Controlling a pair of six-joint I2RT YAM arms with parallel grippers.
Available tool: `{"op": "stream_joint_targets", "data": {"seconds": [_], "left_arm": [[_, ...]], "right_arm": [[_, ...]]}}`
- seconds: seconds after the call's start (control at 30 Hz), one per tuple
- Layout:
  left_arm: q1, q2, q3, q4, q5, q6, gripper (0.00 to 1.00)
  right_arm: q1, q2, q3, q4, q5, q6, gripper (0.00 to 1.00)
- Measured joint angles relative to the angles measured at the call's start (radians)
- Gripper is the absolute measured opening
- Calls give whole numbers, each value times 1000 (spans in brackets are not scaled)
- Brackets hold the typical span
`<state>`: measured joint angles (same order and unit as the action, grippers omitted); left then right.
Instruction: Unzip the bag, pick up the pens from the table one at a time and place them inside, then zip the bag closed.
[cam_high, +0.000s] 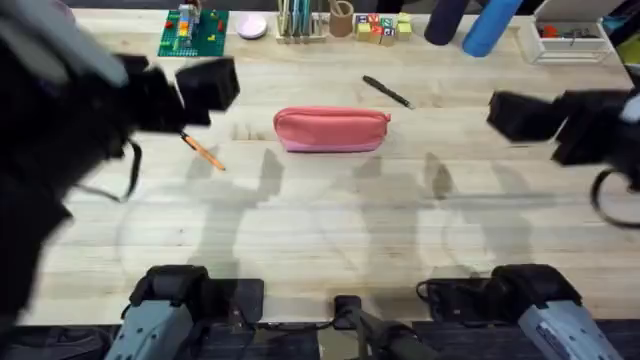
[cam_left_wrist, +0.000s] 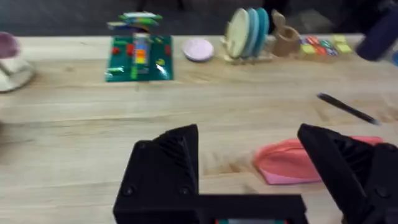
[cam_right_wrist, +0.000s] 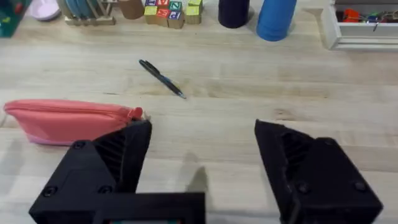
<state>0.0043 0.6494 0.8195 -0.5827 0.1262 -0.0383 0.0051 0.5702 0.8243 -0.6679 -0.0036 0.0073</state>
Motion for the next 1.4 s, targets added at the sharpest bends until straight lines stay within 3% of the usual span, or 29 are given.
{"op": "stream_joint_targets", "data": {"seconds": [0.27, 0.43, 1.17, 1.27, 1.4], "left_arm": [[0, 288, 330, -231, 96, -3, 992], [0, 365, 423, -285, 113, 1, 993], [0, 380, 433, -298, 137, 14, 994], [0, 380, 433, -296, 183, 74, 994], [0, 380, 433, -314, 272, 225, 993]], "right_arm": [[0, 248, 269, -202, -19, -14, 995], [0, 340, 323, -236, -58, -15, 994], [0, 366, 327, -217, -95, -15, 995], [0, 366, 327, -200, -95, -15, 995], [0, 366, 327, -199, -95, -15, 995]]}}
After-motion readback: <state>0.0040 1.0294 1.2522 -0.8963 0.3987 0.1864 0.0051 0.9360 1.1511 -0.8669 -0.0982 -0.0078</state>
